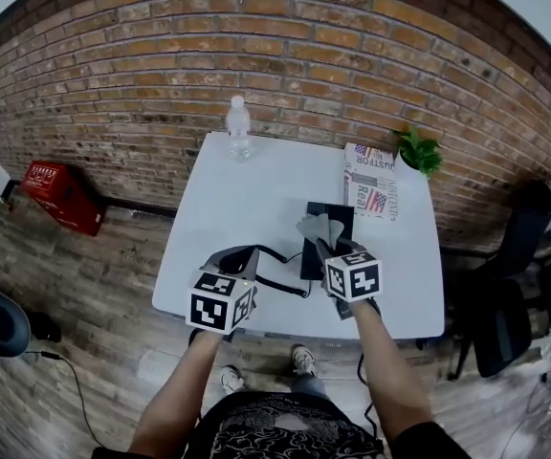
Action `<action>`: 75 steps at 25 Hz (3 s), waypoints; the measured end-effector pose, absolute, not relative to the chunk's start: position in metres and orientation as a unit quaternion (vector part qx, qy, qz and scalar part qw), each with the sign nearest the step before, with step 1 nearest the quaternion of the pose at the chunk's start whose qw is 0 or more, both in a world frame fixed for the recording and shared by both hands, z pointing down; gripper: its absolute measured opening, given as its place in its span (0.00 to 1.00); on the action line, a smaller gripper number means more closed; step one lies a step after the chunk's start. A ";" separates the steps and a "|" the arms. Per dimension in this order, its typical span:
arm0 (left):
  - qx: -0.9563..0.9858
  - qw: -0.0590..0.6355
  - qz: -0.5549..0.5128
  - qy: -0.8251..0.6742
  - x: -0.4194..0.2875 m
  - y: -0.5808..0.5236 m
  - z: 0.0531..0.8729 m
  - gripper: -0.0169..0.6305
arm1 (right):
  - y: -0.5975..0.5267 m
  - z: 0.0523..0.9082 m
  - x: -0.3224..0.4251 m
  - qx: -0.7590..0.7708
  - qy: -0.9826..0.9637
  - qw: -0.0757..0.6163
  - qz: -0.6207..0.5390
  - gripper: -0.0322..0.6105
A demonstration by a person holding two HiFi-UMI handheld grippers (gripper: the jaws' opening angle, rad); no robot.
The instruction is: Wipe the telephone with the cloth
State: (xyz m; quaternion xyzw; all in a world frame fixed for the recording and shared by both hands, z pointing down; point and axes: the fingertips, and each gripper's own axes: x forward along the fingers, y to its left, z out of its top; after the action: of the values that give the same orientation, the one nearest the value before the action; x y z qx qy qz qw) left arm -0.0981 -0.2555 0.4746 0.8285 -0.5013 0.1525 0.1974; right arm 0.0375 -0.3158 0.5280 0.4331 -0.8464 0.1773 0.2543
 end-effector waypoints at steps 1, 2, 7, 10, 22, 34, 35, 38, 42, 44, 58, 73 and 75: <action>0.830 0.197 0.153 -0.499 -0.098 -0.255 0.475 0.03 | -0.314 0.529 0.038 0.436 -0.845 0.254 0.179 0.07; 0.832 0.197 0.153 -0.496 -0.099 -0.255 0.475 0.03 | -0.312 0.530 0.038 0.438 -0.843 0.255 0.181 0.07; 0.840 0.194 0.155 -0.481 -0.099 -0.250 0.476 0.03 | -0.300 0.535 0.040 0.449 -0.835 0.257 0.187 0.07; 0.845 0.192 0.157 -0.473 -0.100 -0.246 0.476 0.03 | -0.294 0.538 0.040 0.455 -0.831 0.257 0.191 0.07; 0.856 0.189 0.168 -0.450 -0.113 -0.230 0.481 0.03 | -0.265 0.552 0.040 0.482 -0.812 0.256 0.207 0.07; 0.868 0.186 0.173 -0.427 -0.112 -0.221 0.489 0.03 | -0.242 0.566 0.041 0.499 -0.799 0.256 0.218 0.07; 0.869 0.185 0.174 -0.426 -0.112 -0.220 0.490 0.03 | -0.241 0.567 0.040 0.500 -0.798 0.256 0.218 0.07; 0.872 0.182 0.175 -0.420 -0.111 -0.218 0.491 0.03 | -0.236 0.569 0.040 0.504 -0.795 0.256 0.219 0.07; 0.875 0.181 0.178 -0.412 -0.109 -0.218 0.491 0.03 | -0.229 0.572 0.039 0.509 -0.791 0.251 0.228 0.07; 0.876 0.180 0.178 -0.409 -0.108 -0.217 0.492 0.03 | -0.226 0.574 0.040 0.511 -0.790 0.249 0.230 0.07; 0.878 0.179 0.171 -0.408 -0.095 -0.228 0.484 0.03 | -0.245 0.516 0.064 0.531 -0.797 0.222 0.183 0.07; 0.862 0.194 0.159 -0.441 -0.078 -0.277 0.484 0.03 | -0.338 0.462 0.091 0.511 -0.819 0.230 0.123 0.07; 0.858 0.197 0.157 -0.448 -0.079 -0.284 0.484 0.03 | -0.351 0.460 0.089 0.505 -0.822 0.234 0.120 0.07</action>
State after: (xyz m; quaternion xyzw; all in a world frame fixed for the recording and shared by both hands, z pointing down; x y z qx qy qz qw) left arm -0.0790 -0.2836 0.4843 0.8580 -0.4476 0.1569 0.1974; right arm 0.0892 -0.3507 0.4600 0.5047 -0.8223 0.1197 0.2340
